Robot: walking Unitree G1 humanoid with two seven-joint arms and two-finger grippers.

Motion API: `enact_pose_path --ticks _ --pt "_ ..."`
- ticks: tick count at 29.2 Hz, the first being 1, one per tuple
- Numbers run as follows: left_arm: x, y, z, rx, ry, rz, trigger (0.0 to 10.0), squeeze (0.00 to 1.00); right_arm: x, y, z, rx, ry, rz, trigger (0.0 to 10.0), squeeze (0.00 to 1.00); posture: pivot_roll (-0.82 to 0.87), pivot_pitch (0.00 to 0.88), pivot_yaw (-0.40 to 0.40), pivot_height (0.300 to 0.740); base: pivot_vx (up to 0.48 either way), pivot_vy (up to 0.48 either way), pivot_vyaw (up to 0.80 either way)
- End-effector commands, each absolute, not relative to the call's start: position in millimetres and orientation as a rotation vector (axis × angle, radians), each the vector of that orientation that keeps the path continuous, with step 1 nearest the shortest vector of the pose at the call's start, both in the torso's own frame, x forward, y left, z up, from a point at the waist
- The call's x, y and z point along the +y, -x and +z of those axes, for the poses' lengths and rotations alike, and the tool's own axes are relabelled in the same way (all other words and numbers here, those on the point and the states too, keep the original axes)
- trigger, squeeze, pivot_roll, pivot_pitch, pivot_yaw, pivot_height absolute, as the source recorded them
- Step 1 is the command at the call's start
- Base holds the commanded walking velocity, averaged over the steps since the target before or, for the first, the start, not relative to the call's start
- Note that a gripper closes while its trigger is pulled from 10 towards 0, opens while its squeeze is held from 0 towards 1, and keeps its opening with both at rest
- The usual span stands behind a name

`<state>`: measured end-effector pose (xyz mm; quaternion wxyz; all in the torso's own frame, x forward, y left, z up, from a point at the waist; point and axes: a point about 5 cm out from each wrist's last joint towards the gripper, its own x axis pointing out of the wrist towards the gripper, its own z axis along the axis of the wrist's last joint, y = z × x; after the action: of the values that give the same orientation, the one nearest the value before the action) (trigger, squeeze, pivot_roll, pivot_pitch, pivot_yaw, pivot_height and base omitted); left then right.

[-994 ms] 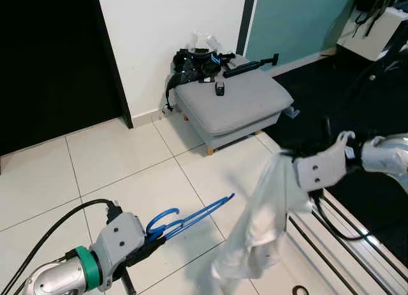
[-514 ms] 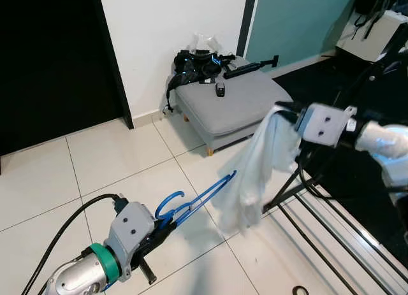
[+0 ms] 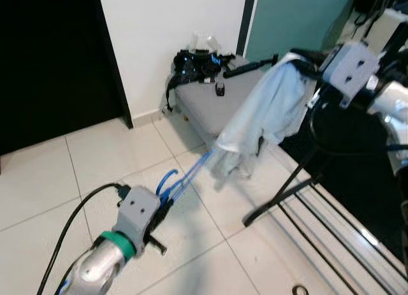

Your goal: Hang hanger

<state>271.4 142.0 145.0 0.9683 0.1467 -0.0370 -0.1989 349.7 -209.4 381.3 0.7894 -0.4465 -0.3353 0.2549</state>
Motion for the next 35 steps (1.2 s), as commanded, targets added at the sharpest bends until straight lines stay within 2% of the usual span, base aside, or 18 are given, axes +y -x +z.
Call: enact_pose_path --ticks 1,5,12,15,18,24,28,35 --pt "144.1 -275.0 139.9 -0.070 -0.314 -0.339 10.0 0.00 -204.3 -341.5 401.9 -0.815 0.942 0.551 10.0 0.00 -0.16 0.198 0.052 0.740 0.000 0.000 0.00" --pt "141.7 -276.4 138.7 -0.061 -0.294 -0.349 10.0 0.00 -202.3 -339.6 408.8 -0.833 0.939 0.551 10.0 0.00 -0.16 0.197 0.052 0.740 0.000 0.000 0.00" --pt "130.2 -254.7 142.9 -0.039 -0.212 -0.587 10.0 0.00 -204.4 -340.1 413.8 -0.828 0.953 0.539 10.0 0.00 -0.17 0.198 0.047 0.740 0.000 0.000 0.00" --pt "151.7 -234.5 148.7 -0.008 -0.286 -0.708 10.0 0.00 -204.4 -339.9 409.3 -0.812 0.956 0.565 10.0 0.00 -0.16 0.207 0.043 0.740 0.000 0.000 0.00" --pt "161.5 -227.2 151.9 0.007 -0.322 -0.742 10.0 0.00 -202.7 -339.4 407.0 -0.809 0.950 0.587 10.0 0.00 -0.15 0.207 0.042 0.740 0.000 0.000 0.00" --pt "155.7 -229.6 153.4 -0.007 -0.289 -0.748 10.0 0.00 -196.1 -339.6 405.6 -0.818 0.928 0.623 10.0 0.00 -0.15 0.207 0.036 0.740 0.000 0.000 0.00" --pt "133.6 -242.5 147.5 -0.032 -0.227 -0.710 10.0 0.00 -190.9 -338.8 406.0 -0.826 0.908 0.654 10.0 0.00 -0.16 0.208 0.029 0.740 0.000 0.000 0.00" --pt "113.5 -253.1 139.9 -0.045 -0.162 -0.653 10.0 0.00 -193.2 -337.0 409.0 -0.820 0.911 0.661 10.0 0.00 -0.17 0.210 0.020 0.740 0.000 0.000 0.00"
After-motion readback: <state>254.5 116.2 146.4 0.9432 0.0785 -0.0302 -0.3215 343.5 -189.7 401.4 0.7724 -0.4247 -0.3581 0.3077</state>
